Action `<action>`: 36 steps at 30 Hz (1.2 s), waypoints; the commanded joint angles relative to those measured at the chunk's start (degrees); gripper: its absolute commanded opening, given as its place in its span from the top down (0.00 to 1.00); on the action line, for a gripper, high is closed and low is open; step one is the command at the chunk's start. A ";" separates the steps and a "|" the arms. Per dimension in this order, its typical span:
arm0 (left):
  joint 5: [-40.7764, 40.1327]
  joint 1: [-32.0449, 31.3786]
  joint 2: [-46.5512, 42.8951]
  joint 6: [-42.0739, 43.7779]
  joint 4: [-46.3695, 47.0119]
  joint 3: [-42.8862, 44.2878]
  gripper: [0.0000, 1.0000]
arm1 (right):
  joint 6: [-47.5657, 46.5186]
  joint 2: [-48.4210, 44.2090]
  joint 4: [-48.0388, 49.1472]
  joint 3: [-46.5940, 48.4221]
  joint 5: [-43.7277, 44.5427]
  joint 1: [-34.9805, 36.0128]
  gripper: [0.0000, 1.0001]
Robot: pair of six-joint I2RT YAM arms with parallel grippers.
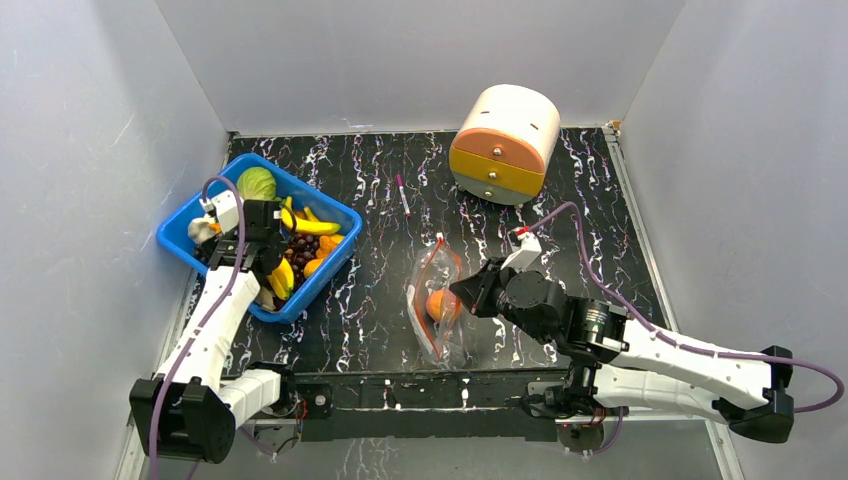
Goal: Place the food in the zip-top bag and seal the zipper
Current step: Pick up the fake vegetable from the bin.
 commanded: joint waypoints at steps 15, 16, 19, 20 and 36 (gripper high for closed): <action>3.92 3.86 2.99 3.20 5.79 -5.17 0.24 | 1.47 -3.24 -0.61 1.15 2.06 -0.01 1.00; 4.17 3.87 2.88 3.20 5.61 -5.24 0.25 | 1.48 -3.28 -0.70 1.14 2.14 0.00 1.00; 4.81 3.87 1.40 3.65 4.30 -4.47 0.31 | 1.57 -3.21 -0.55 1.06 2.31 0.00 1.00; 5.58 3.82 0.82 3.97 4.08 -4.19 0.32 | 1.57 -3.13 -0.54 1.05 2.33 0.00 1.00; 24.05 3.87 -3.05 7.94 -6.05 7.84 0.47 | 2.66 -0.74 0.60 1.48 1.18 0.00 1.00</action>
